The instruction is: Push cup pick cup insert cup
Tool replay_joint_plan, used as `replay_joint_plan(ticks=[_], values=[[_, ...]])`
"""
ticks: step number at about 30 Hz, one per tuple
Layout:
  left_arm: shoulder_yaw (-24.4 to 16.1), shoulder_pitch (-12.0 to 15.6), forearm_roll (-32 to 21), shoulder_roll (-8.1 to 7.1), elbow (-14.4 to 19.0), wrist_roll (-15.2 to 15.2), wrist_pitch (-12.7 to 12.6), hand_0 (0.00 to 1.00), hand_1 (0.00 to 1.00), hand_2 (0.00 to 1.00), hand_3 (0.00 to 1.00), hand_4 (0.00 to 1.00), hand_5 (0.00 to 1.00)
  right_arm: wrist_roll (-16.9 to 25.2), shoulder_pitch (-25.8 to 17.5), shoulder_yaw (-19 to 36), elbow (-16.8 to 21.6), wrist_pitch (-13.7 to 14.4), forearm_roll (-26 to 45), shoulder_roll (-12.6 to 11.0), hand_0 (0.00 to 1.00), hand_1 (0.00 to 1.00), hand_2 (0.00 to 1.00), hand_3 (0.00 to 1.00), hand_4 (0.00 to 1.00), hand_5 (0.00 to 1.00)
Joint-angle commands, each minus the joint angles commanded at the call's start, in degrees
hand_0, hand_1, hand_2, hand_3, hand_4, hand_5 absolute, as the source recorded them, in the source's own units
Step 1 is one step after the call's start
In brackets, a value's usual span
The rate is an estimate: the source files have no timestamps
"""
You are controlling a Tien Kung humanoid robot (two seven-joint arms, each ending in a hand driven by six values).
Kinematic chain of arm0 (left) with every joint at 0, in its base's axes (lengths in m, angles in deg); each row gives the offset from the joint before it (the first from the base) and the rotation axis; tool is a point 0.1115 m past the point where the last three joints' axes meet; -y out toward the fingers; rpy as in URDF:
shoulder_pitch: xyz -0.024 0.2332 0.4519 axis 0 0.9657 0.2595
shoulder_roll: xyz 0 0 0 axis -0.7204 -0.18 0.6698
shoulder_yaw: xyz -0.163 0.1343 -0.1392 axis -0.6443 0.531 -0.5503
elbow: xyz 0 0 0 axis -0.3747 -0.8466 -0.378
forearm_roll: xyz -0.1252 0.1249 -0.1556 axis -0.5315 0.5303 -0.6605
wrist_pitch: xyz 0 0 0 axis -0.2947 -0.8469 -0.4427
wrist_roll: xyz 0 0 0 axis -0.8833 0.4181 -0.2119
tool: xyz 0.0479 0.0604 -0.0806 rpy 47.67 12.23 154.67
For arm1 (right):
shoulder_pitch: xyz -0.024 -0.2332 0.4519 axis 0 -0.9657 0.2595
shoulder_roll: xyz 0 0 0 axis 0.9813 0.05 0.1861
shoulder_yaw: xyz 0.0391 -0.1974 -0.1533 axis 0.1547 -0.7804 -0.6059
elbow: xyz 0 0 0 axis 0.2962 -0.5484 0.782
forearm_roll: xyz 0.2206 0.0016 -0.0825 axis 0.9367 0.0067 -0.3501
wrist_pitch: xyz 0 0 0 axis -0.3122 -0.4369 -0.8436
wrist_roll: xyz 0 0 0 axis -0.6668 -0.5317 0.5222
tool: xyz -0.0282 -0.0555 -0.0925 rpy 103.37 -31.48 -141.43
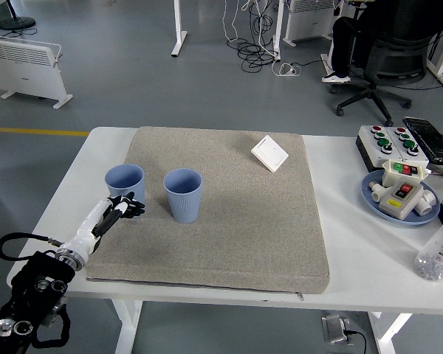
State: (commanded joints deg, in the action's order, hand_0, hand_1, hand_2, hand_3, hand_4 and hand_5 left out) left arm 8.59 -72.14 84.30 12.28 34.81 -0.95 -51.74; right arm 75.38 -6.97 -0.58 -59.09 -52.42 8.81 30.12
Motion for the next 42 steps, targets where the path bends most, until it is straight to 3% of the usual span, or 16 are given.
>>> replay_joint_plan(ticks=[18,19,33,42], values=[[2.2,-5.1,-2.0,-0.09,-7.1,0.0,1.8,0.799,0.652,0.568,0.547,0.598,0.998,-0.1,0.3,0.0,0.0,0.0,-0.1,0.0,0.752,0.625,0.623,0.557,0.073,0.449],[2.3,-5.3,-2.0,-0.06,-7.3,0.0,1.8,0.837,0.661,0.569,0.546,0.591,0.998,-0.1,0.3,0.0,0.0,0.0,-0.1,0.0,0.752,0.624,0.625,0.558,0.072,0.45],[5.3,-8.8,-1.9,-0.63,-10.6,-0.4,1.6,0.836,0.661,0.568,0.546,0.594,0.998,-0.1,0.6,-0.5,0.0,-0.1,0.1,0.1,0.752,0.624,0.626,0.558,0.071,0.453],[6.1,-10.7,-2.2,-0.04,-13.9,-1.0,1.6,0.837,0.661,0.567,0.545,0.593,0.998,-0.1,0.6,-0.8,0.0,-0.1,0.2,0.0,0.752,0.624,0.627,0.557,0.07,0.453]])
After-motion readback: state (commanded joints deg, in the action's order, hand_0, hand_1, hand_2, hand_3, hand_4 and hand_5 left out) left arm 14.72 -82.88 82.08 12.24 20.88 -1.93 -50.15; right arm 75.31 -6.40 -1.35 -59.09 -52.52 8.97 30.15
